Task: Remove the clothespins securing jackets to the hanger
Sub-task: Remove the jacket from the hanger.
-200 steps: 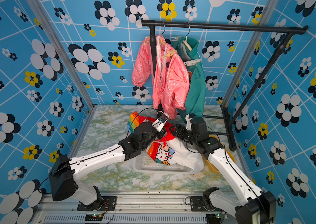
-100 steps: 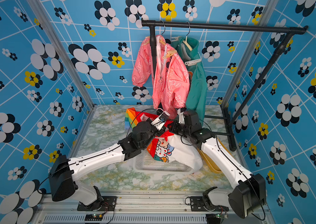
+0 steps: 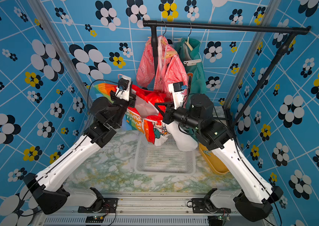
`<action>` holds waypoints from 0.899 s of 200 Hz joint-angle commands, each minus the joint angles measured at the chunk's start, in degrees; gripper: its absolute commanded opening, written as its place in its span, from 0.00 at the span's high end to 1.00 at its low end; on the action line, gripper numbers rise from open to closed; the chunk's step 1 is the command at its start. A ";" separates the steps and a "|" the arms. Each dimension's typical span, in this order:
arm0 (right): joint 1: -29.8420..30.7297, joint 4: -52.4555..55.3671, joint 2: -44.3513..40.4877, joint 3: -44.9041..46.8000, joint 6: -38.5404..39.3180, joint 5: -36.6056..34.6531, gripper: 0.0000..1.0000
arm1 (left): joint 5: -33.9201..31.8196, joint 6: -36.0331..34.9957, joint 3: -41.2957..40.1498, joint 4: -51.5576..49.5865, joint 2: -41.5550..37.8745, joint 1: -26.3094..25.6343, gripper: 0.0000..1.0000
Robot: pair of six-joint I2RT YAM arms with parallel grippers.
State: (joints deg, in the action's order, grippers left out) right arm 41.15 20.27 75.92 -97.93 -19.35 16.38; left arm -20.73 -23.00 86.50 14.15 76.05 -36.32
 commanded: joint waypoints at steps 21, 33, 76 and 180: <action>2.24 -2.05 1.77 0.88 2.86 -2.25 1.00 | 5.77 4.36 0.77 -4.13 -3.76 0.01 1.00; 2.20 -1.33 0.42 3.94 3.17 -5.97 1.00 | 6.91 5.77 -0.72 -4.84 -4.53 -0.07 1.00; 2.12 -0.45 -11.12 19.72 2.74 -20.36 1.00 | 7.76 4.91 -3.87 -4.89 -4.51 -6.19 1.00; -10.76 -2.56 -21.72 53.00 -11.74 -34.02 1.00 | -0.82 -6.96 0.45 -4.91 8.75 -31.91 1.00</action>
State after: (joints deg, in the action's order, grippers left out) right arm 32.80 18.55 50.59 -49.82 -26.02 -15.05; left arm -19.44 -28.08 83.85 4.58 84.29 -64.27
